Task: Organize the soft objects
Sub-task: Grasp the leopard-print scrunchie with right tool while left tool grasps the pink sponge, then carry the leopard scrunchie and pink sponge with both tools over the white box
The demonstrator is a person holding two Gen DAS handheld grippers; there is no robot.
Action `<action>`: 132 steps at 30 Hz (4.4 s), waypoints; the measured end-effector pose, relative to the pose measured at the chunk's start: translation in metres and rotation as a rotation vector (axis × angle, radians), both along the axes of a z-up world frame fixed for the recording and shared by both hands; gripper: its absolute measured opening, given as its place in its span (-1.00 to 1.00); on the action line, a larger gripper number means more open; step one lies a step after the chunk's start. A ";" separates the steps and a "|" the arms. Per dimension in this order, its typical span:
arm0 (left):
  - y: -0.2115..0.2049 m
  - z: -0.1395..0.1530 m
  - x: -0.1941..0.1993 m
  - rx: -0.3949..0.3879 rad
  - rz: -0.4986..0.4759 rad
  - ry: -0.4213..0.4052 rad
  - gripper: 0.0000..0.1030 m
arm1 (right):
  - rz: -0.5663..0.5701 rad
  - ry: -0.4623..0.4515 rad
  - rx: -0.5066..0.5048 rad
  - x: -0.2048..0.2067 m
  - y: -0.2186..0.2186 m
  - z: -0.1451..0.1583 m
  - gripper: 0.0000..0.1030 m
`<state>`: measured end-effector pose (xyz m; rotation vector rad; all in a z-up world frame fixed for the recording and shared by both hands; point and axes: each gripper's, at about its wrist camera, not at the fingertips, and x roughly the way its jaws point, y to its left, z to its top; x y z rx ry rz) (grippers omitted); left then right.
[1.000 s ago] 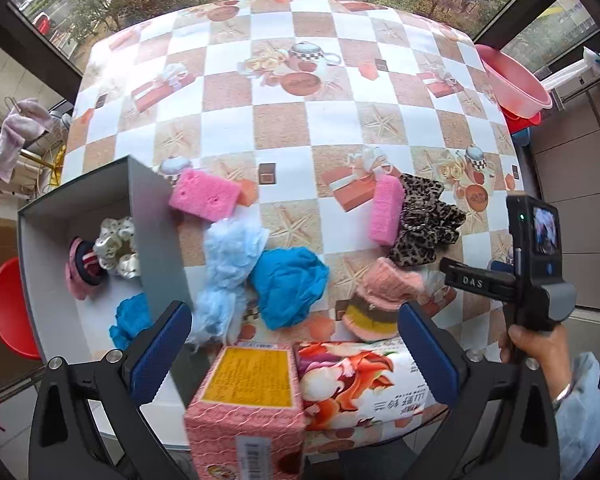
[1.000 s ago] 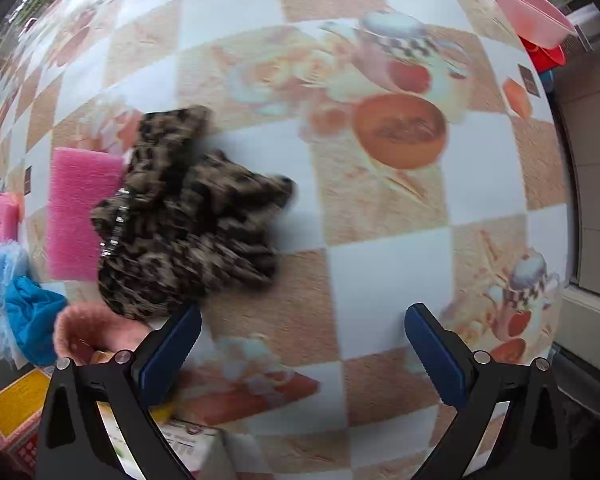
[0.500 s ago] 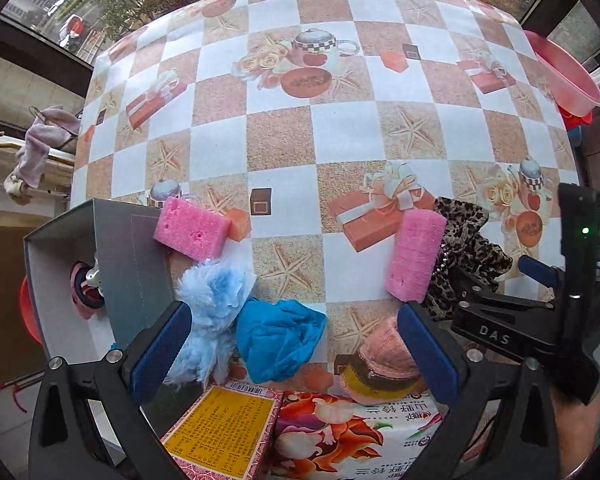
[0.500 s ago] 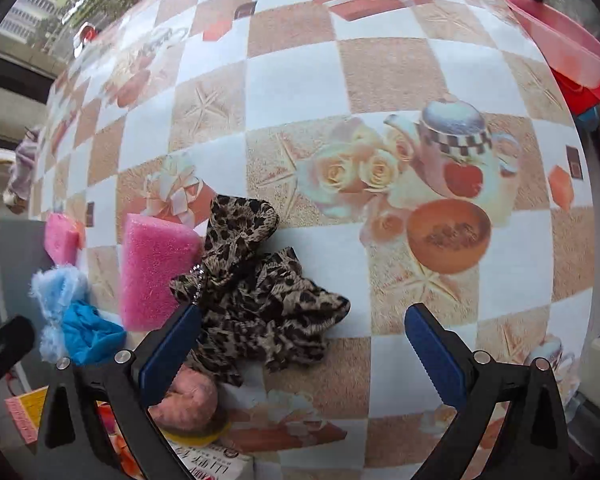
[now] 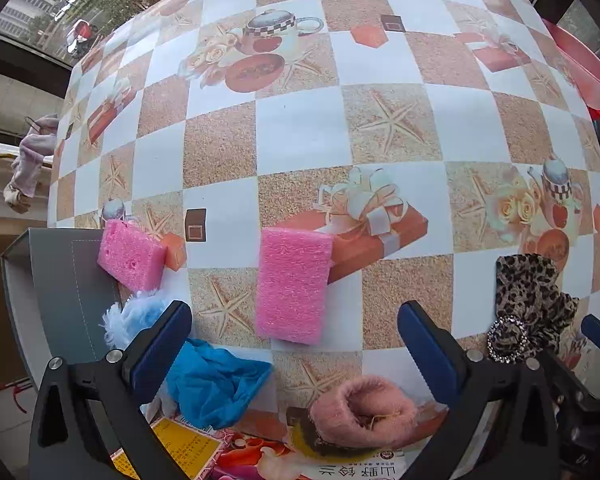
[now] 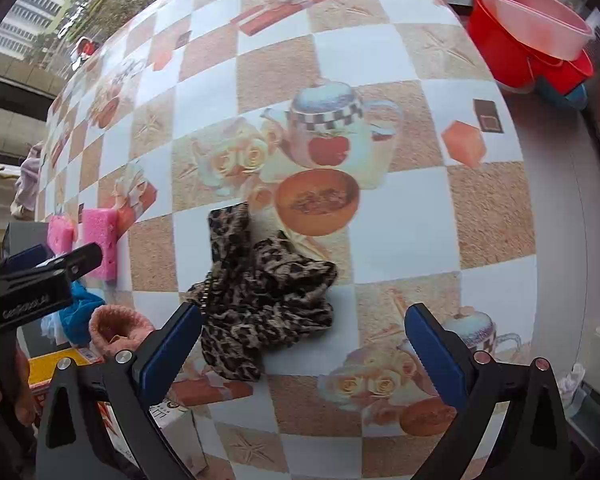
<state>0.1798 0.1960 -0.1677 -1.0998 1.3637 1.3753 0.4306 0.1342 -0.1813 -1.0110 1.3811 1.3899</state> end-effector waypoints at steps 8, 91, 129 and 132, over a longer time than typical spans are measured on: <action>0.008 -0.029 -0.023 -0.026 0.036 0.014 1.00 | 0.145 -0.122 -0.012 -0.060 0.013 -0.024 0.99; -0.227 0.148 -0.313 0.201 -0.109 -0.436 -0.13 | 0.263 0.018 0.133 -0.424 -0.159 0.164 -0.20; -0.232 0.117 -0.356 0.148 0.052 -0.407 -0.11 | 0.379 0.026 0.060 -0.474 -0.132 0.137 -0.19; -0.232 0.117 -0.356 0.147 0.059 -0.401 -0.10 | 0.379 0.033 0.070 -0.475 -0.131 0.139 -0.19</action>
